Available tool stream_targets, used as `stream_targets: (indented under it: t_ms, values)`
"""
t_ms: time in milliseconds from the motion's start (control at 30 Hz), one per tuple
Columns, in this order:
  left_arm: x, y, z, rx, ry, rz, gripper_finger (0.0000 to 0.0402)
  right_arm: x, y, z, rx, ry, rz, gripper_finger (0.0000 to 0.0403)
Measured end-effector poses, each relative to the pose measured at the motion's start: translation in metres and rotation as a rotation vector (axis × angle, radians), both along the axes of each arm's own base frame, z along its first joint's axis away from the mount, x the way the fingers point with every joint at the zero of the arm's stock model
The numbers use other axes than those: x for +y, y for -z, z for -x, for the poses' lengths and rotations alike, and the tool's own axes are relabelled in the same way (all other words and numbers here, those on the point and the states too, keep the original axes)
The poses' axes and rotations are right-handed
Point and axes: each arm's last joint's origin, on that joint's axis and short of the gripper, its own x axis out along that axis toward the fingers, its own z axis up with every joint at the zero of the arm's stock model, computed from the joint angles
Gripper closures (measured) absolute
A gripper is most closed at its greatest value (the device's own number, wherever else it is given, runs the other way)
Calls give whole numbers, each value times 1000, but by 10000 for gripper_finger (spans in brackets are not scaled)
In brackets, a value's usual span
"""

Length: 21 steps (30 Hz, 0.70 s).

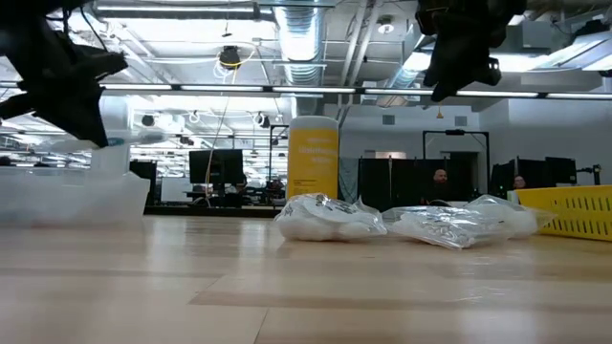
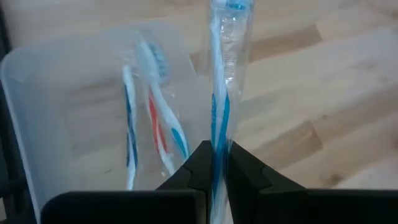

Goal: Pick & Place Travel size toiletries
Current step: Put the blue toothbrush into the transparent bin, then put the right white cotton pack into the white bin

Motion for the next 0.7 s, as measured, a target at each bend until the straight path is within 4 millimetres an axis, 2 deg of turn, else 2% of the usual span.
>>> stream_targets:
  t_ms: [233, 700]
  values:
    - [6, 0, -1, -18, -85, -9, 368, 0, 0, 0, 2, -11, 8, 249]
    - [8, 0, -2, 34, -27, 34, 227, 0, 0, 0, 2, -11, 8, 249]
